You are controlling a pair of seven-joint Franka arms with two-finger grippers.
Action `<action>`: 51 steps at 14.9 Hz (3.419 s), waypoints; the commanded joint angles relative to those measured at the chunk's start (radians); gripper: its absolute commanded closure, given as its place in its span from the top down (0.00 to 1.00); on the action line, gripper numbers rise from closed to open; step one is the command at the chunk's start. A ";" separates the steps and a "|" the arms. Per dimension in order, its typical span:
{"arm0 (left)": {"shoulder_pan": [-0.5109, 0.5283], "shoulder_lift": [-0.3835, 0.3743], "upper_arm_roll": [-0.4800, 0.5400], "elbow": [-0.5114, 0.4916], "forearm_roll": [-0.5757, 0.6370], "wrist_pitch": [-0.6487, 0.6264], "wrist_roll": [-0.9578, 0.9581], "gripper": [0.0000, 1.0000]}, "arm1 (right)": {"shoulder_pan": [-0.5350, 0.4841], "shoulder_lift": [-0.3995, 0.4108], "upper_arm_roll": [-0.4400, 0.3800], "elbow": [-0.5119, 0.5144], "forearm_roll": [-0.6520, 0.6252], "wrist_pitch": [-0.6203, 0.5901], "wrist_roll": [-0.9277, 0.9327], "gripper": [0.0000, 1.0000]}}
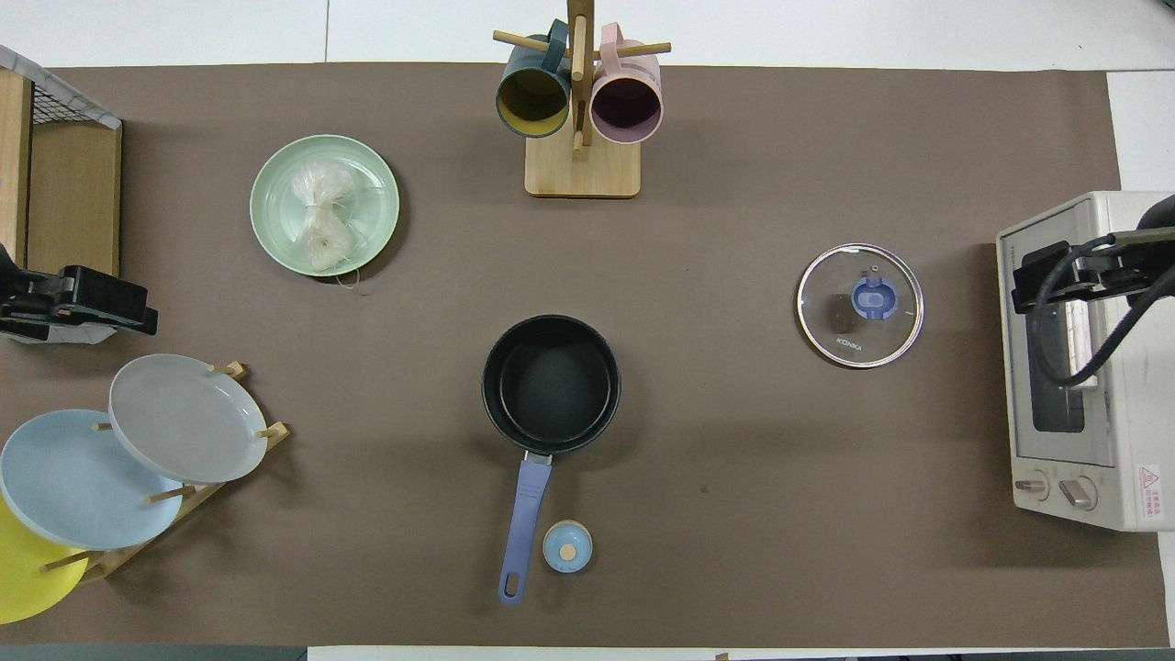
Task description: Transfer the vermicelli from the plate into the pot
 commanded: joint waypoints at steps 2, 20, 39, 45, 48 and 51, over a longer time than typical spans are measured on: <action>0.001 0.014 0.001 0.028 0.018 -0.015 -0.001 1.00 | -0.008 -0.002 0.005 0.002 0.021 -0.003 -0.015 1.00; -0.008 0.032 -0.001 -0.004 0.010 0.103 -0.004 1.00 | -0.013 0.035 0.005 -0.050 0.032 0.135 -0.019 1.00; -0.058 0.597 -0.008 0.055 0.051 0.676 0.128 1.00 | 0.036 0.154 0.008 -0.549 0.035 0.856 -0.042 1.00; -0.061 0.589 -0.008 -0.031 0.053 0.753 0.157 1.00 | 0.030 0.157 0.008 -0.595 0.035 0.912 -0.091 1.00; -0.068 0.588 -0.007 -0.030 0.051 0.743 0.157 0.66 | 0.024 0.156 0.008 -0.607 0.035 0.929 -0.137 1.00; -0.065 0.588 -0.008 -0.027 0.051 0.742 0.160 0.00 | 0.001 0.170 0.008 -0.604 0.035 0.931 -0.194 1.00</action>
